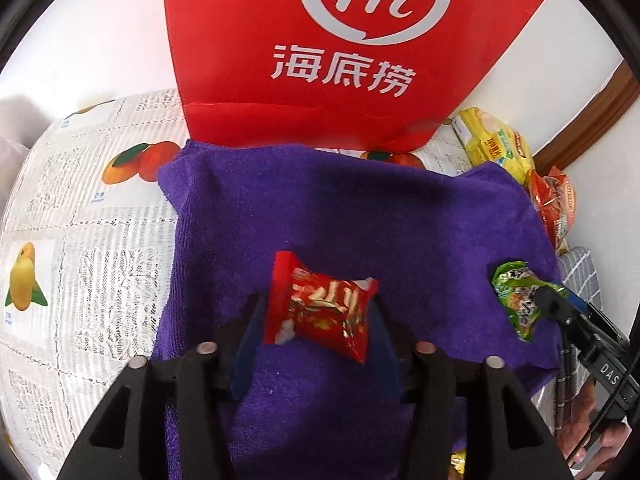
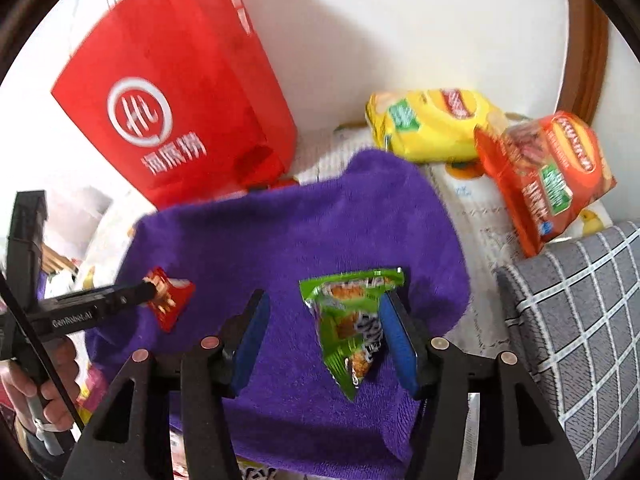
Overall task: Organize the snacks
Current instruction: 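Open both grippers to release the packets on the purple towel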
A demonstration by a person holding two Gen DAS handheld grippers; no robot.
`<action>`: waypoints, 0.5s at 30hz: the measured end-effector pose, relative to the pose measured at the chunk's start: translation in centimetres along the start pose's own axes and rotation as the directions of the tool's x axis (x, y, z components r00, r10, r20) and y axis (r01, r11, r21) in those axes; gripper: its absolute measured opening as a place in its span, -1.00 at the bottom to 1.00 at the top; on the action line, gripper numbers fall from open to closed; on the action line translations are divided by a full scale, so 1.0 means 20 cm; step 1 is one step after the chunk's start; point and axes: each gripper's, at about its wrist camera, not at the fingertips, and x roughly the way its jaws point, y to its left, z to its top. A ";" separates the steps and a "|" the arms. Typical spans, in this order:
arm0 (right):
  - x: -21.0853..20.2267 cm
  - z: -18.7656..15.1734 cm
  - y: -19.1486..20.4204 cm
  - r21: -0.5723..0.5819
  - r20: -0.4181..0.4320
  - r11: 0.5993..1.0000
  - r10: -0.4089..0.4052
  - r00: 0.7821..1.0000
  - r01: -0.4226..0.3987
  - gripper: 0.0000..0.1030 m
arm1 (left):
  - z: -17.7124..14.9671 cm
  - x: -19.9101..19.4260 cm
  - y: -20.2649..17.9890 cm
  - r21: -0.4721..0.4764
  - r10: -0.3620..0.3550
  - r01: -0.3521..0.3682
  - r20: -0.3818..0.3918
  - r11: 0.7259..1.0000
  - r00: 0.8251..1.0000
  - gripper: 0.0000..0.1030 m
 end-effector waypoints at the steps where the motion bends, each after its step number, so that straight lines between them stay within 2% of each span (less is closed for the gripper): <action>1: -0.03 0.00 0.01 0.000 0.021 1.000 -0.008 1.000 0.008 0.10 | 0.00 -0.01 0.00 0.002 -0.001 0.001 0.008 1.000 1.000 0.16; 4: -0.11 -0.01 0.03 -0.007 0.054 0.999 -0.043 0.998 0.043 0.10 | -0.01 -0.06 -0.02 0.014 0.014 -0.014 0.031 1.000 0.999 0.16; 7: -0.19 -0.05 0.05 -0.008 0.075 0.999 -0.033 0.997 0.034 0.10 | -0.02 -0.11 -0.04 0.036 0.009 -0.011 0.051 0.999 0.999 0.20; 10: -0.29 -0.12 0.07 0.009 0.107 0.998 -0.068 0.992 0.068 0.10 | -0.03 -0.17 -0.09 0.067 -0.012 0.008 0.069 0.998 0.998 0.20; 15: -0.43 -0.27 0.02 0.043 0.063 0.999 -0.034 0.997 0.031 0.10 | -0.05 -0.28 -0.13 0.092 -0.048 0.039 0.102 0.995 0.994 0.20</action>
